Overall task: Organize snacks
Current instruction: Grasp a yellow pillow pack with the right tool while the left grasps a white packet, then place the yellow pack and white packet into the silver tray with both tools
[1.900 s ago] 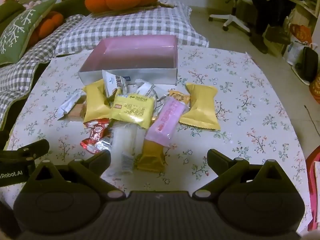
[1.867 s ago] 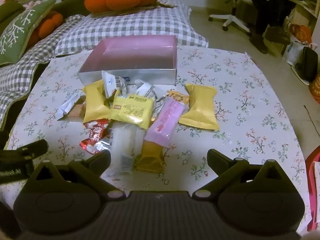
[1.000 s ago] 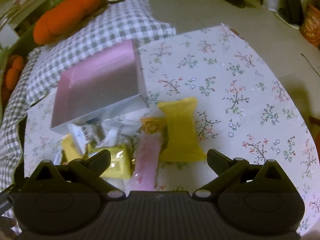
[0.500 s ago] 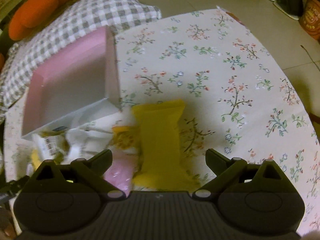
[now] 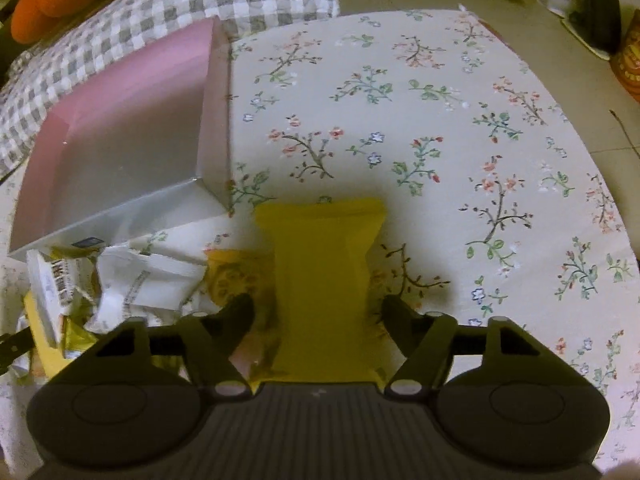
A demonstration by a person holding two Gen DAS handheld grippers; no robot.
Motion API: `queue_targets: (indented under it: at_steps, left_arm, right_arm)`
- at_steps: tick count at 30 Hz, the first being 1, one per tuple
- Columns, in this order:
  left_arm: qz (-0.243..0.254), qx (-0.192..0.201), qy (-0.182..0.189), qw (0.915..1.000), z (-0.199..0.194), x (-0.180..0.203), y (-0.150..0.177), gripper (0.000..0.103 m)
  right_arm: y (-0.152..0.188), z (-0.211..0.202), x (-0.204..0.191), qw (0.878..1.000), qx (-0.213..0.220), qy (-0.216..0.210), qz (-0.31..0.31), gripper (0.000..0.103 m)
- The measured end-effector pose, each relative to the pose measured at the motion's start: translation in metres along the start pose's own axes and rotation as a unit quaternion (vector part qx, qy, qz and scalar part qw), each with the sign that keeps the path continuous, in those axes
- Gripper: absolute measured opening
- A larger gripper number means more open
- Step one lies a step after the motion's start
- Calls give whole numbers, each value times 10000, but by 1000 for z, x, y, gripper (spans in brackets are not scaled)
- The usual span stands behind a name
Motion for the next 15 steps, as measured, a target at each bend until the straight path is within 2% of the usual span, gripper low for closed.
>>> queue_targets:
  at_steps: [1,3,7,15]
  left_arm:
    - [-34,18,52,10000,-1,1,0,79]
    - [-84,-8,161,9998,-3,4,1,48]
    - [97,-39,0,9999,-3,5,6,44]
    - [-295,47,78,9995,-14,-8,-3,43]
  right_arm:
    - [0,-1,0,10000,11,0,22,48]
    - [0,-3,-1,10000,26,41,7,38]
    - [2,-5,-1,10000,16,29,11,37]
    - [-8,-21,4,9993,358,118,39,36]
Point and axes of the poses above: each gripper's, at about its wrist camera, not at the fingertips, and z roughly the way its jaws point, x to its right, y to its underside, the point moved 9 cm from there along z, roughly the way its jaws point, and after that the axes turned 2 degrees about y, right-handed, at the moved point
